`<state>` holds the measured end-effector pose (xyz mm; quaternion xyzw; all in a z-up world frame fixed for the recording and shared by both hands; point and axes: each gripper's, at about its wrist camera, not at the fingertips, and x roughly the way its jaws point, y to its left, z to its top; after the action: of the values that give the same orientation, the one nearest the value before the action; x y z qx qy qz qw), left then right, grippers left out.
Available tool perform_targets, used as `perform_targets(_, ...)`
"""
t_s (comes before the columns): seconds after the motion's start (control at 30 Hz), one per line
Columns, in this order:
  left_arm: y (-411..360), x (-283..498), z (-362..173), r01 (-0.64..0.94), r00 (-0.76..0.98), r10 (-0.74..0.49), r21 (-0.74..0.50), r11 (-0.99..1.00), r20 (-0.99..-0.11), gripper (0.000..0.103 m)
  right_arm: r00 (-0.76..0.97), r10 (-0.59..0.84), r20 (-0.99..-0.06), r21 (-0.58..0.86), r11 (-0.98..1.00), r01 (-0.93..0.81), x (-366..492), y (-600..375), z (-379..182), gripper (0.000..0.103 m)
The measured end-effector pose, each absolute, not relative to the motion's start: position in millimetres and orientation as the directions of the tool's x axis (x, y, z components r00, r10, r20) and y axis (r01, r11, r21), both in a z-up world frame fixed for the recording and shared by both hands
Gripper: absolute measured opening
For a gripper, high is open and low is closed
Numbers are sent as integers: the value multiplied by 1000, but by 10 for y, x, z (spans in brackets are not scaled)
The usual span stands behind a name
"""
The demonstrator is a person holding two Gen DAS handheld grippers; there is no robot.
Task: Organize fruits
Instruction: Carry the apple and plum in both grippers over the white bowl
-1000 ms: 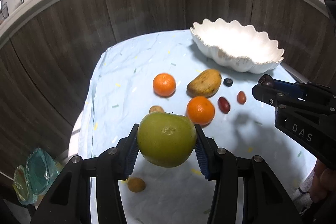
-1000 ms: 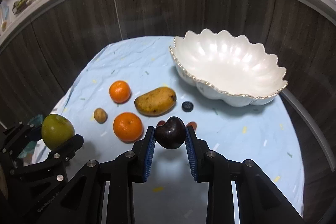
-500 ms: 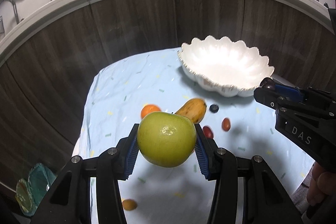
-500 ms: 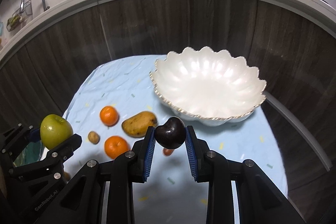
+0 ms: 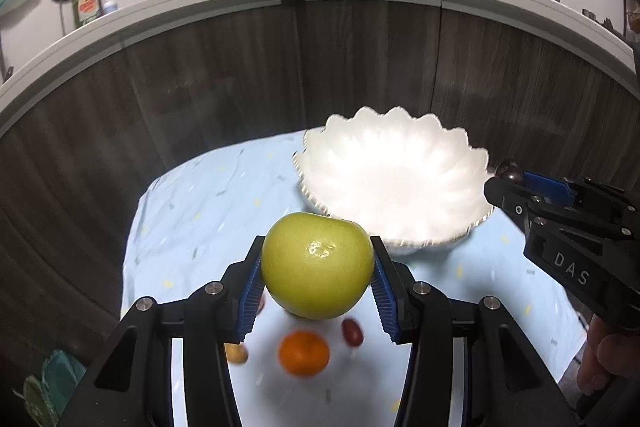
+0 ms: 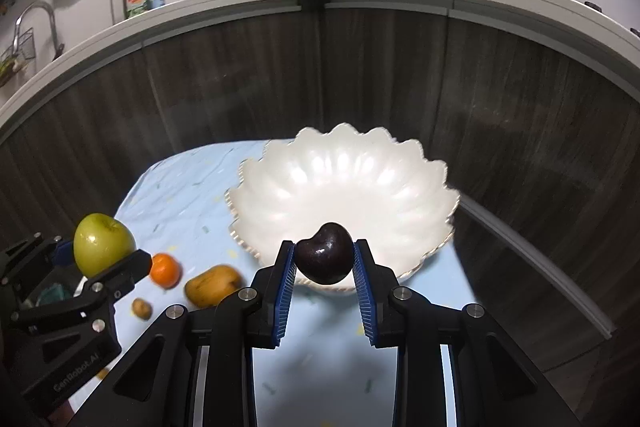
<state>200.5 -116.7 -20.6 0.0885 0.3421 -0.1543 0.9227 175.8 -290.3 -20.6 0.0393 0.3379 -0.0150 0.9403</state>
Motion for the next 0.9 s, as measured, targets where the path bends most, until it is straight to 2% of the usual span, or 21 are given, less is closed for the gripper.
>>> perform_targets(0.47,-1622,2491,-169,413,697,-292,33,910,-655,48,763,-40,-646,69,991,111,2123,-3304,-196,30)
perform_targets(0.9,-1829,2848,-452,429,623,-300,-5,903,-723,48,710,-40,-703,82,987,137,2423,-3484,-420,30)
